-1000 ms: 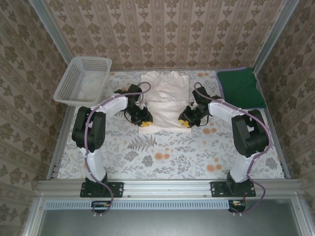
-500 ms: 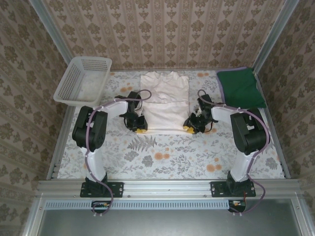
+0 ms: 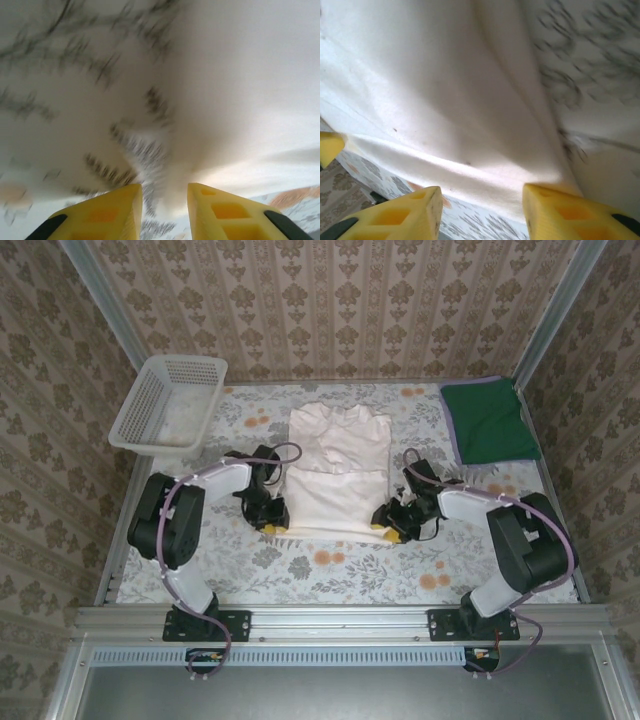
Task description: Fold and stack the t-shirts
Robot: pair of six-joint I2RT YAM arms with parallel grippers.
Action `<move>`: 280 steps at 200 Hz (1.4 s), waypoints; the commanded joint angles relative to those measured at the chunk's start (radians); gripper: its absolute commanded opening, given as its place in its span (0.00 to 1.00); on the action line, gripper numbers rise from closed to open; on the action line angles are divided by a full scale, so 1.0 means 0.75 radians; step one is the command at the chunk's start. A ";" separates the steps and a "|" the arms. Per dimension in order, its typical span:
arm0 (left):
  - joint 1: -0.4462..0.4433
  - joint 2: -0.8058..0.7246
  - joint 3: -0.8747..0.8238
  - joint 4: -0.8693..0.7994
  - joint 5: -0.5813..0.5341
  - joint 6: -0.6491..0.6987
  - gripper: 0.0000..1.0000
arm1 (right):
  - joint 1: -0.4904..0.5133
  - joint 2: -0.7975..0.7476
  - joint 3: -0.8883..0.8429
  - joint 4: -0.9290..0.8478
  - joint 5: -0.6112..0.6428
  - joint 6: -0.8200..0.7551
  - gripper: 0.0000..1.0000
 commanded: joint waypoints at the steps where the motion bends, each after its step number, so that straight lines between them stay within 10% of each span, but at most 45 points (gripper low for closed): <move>1: 0.009 -0.090 0.044 -0.173 -0.043 -0.025 0.35 | -0.013 -0.119 0.001 -0.263 0.113 0.042 0.50; 48: 0.079 -0.081 0.339 -0.188 0.089 -0.020 0.36 | -0.071 -0.176 0.212 -0.273 0.125 0.127 0.38; 103: 0.021 0.273 0.643 0.001 0.353 -0.079 0.28 | -0.097 0.224 0.522 -0.197 0.138 0.134 0.22; 180: 0.132 0.509 0.582 0.253 0.108 -0.113 0.26 | -0.253 0.538 0.645 -0.255 0.186 0.014 0.23; 217: 0.147 0.427 0.561 0.299 0.110 -0.167 0.47 | -0.300 0.414 0.556 -0.216 0.143 0.034 0.37; 253: 0.152 0.237 0.532 0.267 0.052 -0.177 0.81 | -0.294 0.183 0.432 -0.200 0.178 0.072 0.50; 259: 0.155 0.202 0.521 0.257 0.038 -0.169 0.99 | -0.289 0.134 0.396 -0.197 0.177 0.080 0.52; 280: 0.164 0.104 0.480 0.205 -0.008 -0.125 1.00 | -0.254 -0.011 0.284 -0.148 0.153 0.079 0.55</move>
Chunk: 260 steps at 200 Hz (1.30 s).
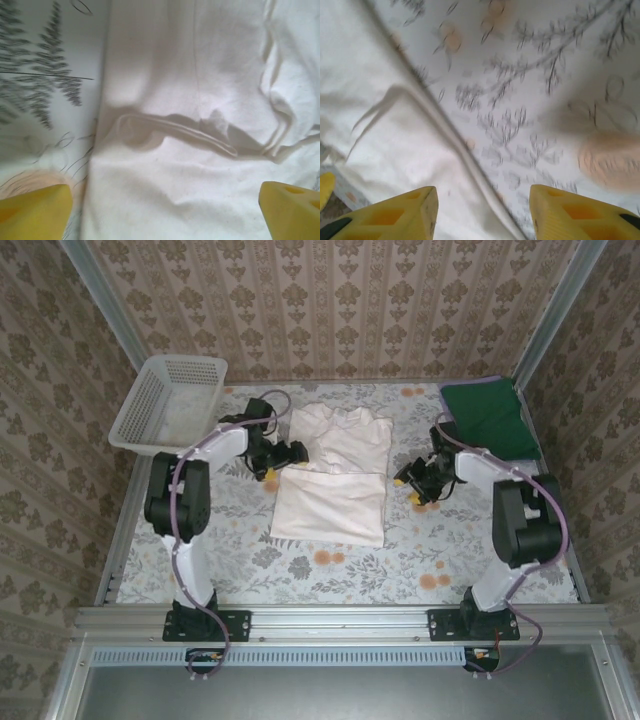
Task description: Fold and stack the t-shirts
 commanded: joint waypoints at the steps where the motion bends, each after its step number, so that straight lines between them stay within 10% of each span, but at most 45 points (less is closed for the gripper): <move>1: 0.010 -0.148 -0.036 -0.070 -0.095 0.041 1.00 | 0.038 -0.172 -0.110 0.017 0.005 0.019 0.55; 66: 0.106 -0.474 -0.204 -0.276 -0.093 0.134 0.98 | 0.100 -0.502 -0.317 -0.017 -0.001 -0.065 0.58; 133: 0.145 -0.643 -0.502 -0.547 0.127 0.207 0.62 | 0.471 -0.536 -0.431 0.008 0.218 0.024 0.60; 176: 0.137 -0.650 -0.776 -0.298 0.400 0.053 0.57 | 0.591 -0.453 -0.494 0.094 0.296 0.121 0.57; 260: 0.120 -0.617 -0.941 0.097 0.370 -0.276 0.47 | 0.640 -0.317 -0.426 0.120 0.382 0.212 0.52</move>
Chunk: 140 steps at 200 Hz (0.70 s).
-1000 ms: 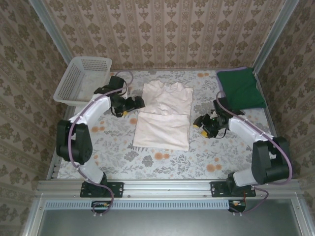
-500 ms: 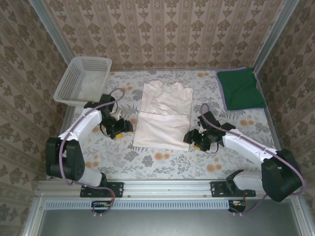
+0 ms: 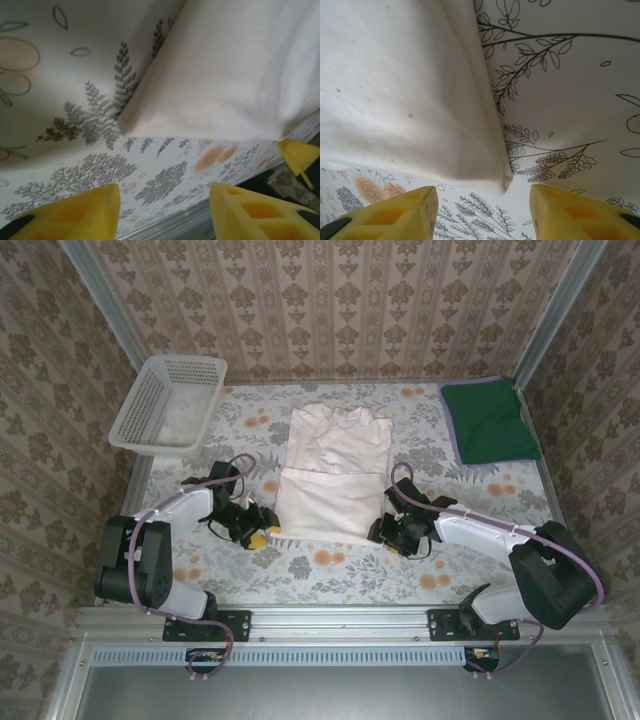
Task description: Fold and stack the t-shirts
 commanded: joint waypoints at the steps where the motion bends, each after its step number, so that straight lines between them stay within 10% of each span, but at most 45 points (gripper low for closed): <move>1: -0.011 0.011 -0.016 0.114 -0.018 -0.105 0.47 | 0.008 0.058 0.044 -0.026 0.098 0.046 0.51; 140: -0.140 0.135 0.011 0.179 -0.212 -0.068 0.39 | 0.009 0.160 0.039 0.044 0.089 0.095 0.13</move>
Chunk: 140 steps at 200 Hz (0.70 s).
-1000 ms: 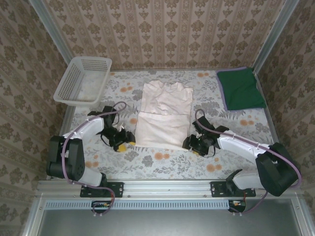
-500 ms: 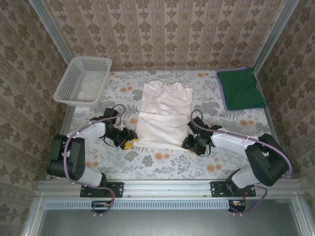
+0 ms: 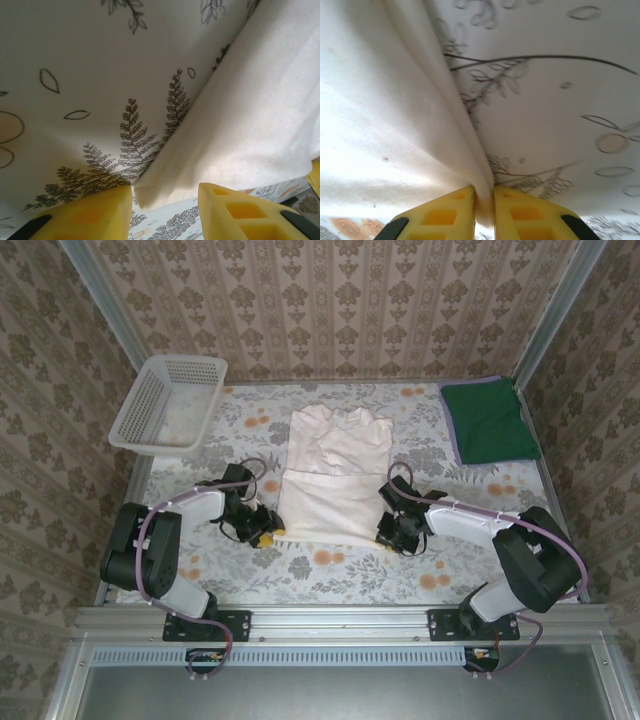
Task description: Fold and stack the t-shirts
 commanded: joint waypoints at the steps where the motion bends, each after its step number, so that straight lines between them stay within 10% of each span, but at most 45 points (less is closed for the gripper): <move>1: -0.025 0.030 0.039 -0.007 -0.072 0.049 0.39 | 0.010 0.022 -0.026 0.081 0.030 0.017 0.12; 140: -0.030 -0.111 -0.065 0.026 -0.027 0.020 0.54 | -0.006 -0.082 -0.078 -0.001 -0.022 0.104 0.00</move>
